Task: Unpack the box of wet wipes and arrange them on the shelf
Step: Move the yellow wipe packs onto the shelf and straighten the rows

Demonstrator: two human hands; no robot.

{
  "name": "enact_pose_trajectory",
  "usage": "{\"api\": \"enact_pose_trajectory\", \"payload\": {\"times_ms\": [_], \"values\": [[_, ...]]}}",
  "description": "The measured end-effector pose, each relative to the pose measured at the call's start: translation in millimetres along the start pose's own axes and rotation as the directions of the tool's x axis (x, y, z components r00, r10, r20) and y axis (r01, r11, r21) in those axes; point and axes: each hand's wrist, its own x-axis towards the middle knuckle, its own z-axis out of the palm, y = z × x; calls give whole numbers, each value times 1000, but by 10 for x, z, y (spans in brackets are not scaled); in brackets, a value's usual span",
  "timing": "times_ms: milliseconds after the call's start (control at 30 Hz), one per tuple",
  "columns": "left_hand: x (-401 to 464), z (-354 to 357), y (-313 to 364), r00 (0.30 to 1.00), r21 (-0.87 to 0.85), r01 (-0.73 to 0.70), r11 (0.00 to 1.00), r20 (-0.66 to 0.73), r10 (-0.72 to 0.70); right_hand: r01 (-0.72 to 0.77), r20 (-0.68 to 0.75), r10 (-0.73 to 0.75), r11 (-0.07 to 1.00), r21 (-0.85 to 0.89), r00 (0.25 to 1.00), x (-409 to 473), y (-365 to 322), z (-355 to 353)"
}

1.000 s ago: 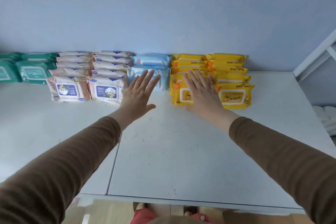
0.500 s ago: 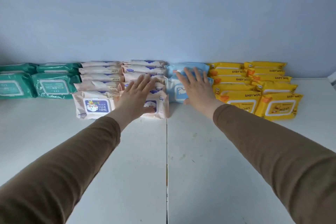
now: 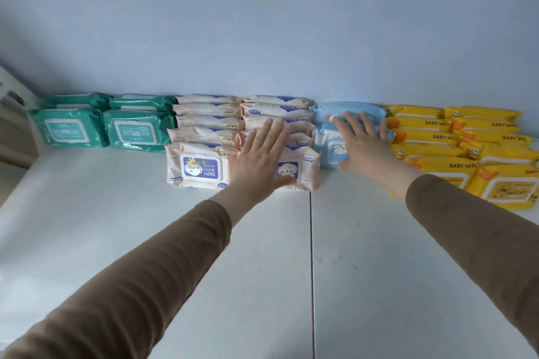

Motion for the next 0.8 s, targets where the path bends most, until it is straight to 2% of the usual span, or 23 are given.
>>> {"api": "enact_pose_trajectory", "payload": {"times_ms": [67, 133, 167, 233, 300, 400, 500, 600, 700, 733, 800], "values": [[-240, -72, -243, 997, 11, -45, 999, -62, 46, 1, -130, 13, 994, 109, 991, -51, -160, -169], [-478, -103, -620, 996, 47, -36, 998, -83, 40, 126, -322, -74, 981, 145, 944, -135, -483, -296], [-573, -112, -823, 997, 69, -11, 998, -76, 16, 210, -370, -146, 968, 137, 917, -177, -693, -300], [-694, -119, -1165, 999, 127, 32, 991, -37, -28, 323, -350, -285, 945, 54, 892, -248, -1138, -217], [-729, -70, -1377, 999, 183, 34, 983, 8, -36, 326, -240, -328, 944, -47, 914, -261, -1462, -52], [-658, 51, -1492, 997, 215, 7, 977, 70, -22, 273, -114, -291, 950, -151, 950, -153, -1576, 113], [-559, 134, -1511, 994, 182, 6, 983, 104, -25, 221, -80, -242, 952, -212, 967, -51, -1603, 140], [-593, 58, -1545, 996, 130, -48, 990, 80, 38, 202, -29, -210, 962, -184, 977, -60, -1653, 109], [-800, -146, -1844, 988, 79, -133, 988, -67, 139, 140, -101, -147, 987, -73, 984, -100, -1895, -58], [-902, -211, -2047, 984, 50, -130, 990, -114, 135, 127, -176, -128, 992, -17, 976, -82, -2072, -133], [-1114, -278, -2586, 989, -15, -31, 999, -144, 29, 174, -340, -138, 982, 78, 930, 39, -2586, -246]]}}
